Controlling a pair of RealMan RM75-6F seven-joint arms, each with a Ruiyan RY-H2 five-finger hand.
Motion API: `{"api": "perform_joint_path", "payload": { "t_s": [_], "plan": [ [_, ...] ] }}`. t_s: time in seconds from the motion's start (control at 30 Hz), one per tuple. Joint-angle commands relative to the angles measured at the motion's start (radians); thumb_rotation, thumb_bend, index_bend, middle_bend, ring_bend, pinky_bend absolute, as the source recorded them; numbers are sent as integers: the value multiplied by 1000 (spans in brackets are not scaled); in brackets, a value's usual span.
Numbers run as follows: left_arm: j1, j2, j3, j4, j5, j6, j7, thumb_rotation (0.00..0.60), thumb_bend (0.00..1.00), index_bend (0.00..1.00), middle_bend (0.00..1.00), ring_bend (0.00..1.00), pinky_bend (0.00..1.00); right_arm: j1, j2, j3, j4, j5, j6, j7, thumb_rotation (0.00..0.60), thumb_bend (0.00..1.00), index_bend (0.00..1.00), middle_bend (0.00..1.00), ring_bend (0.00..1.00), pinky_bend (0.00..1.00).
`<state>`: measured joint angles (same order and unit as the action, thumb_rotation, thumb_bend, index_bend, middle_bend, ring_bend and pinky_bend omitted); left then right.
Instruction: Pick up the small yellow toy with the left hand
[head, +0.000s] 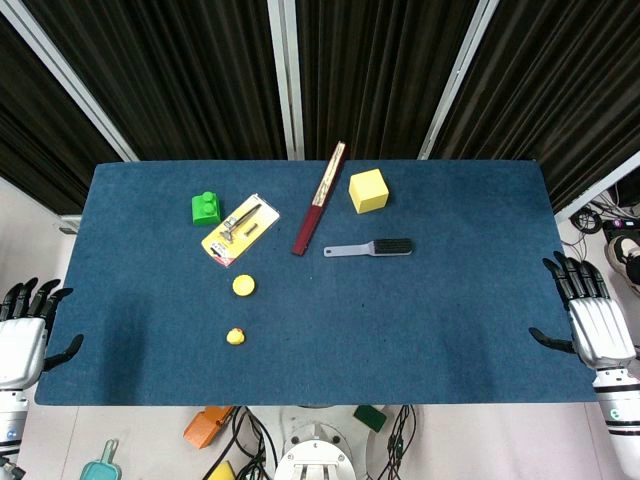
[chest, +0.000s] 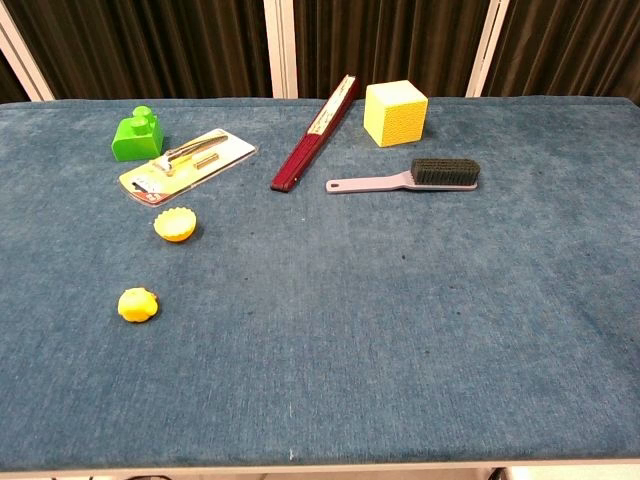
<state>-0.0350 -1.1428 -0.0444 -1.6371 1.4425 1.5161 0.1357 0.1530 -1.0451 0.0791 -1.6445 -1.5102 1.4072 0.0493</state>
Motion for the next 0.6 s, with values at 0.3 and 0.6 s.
{"api": "perform_joint_path", "payload": {
  "t_s": [0.3,0.6],
  "plan": [
    [-17,-3,3,-21,15,-23,0,600,213,90,90,11,0,-12,3,-2,10,-9,27,20,600,224,0,0,0,16],
    [-163,-49,48,66,150,-227,-17,600,205,175,84,4,0,-31,0,-6,30,-15,59,44,600,224,0,0,0,16]
  ]
}}
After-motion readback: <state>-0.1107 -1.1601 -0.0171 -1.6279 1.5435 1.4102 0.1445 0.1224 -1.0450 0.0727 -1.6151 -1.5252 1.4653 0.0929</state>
